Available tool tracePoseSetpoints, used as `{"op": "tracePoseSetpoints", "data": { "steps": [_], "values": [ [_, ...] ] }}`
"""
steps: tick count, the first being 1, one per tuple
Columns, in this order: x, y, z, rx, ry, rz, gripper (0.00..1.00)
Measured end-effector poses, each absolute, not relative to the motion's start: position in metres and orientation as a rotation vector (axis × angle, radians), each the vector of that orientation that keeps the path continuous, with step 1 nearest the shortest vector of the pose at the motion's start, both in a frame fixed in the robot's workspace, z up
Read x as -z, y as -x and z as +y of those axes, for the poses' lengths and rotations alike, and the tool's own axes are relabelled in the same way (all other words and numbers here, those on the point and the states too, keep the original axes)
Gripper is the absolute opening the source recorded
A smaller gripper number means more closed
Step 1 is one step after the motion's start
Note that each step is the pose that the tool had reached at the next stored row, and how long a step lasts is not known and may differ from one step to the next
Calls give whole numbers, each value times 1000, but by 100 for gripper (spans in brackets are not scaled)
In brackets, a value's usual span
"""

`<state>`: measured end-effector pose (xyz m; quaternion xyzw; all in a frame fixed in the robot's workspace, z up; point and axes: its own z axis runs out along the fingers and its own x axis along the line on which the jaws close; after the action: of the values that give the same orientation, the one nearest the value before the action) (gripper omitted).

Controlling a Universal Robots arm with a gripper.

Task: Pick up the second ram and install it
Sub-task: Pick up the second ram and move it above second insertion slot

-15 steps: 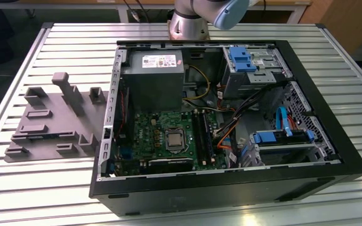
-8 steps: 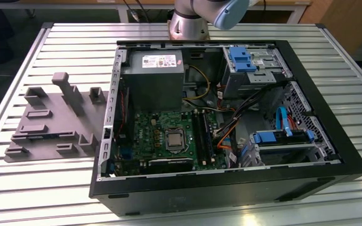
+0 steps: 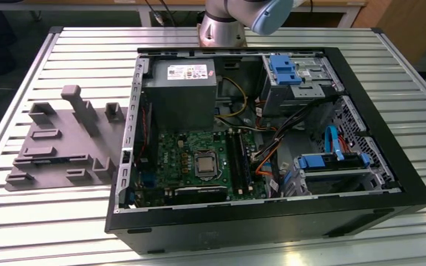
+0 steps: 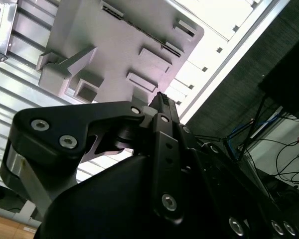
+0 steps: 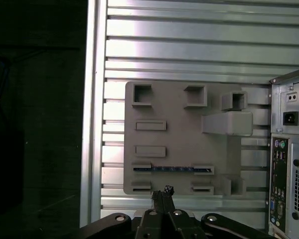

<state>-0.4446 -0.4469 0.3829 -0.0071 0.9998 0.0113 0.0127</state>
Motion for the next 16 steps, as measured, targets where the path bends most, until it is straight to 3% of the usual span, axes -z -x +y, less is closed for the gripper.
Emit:
{"op": "tracePoseSetpoints", "data": {
  "steps": [16],
  "values": [
    [-383, 445, -447, -36, 69, 3116, 11]
  ]
}}
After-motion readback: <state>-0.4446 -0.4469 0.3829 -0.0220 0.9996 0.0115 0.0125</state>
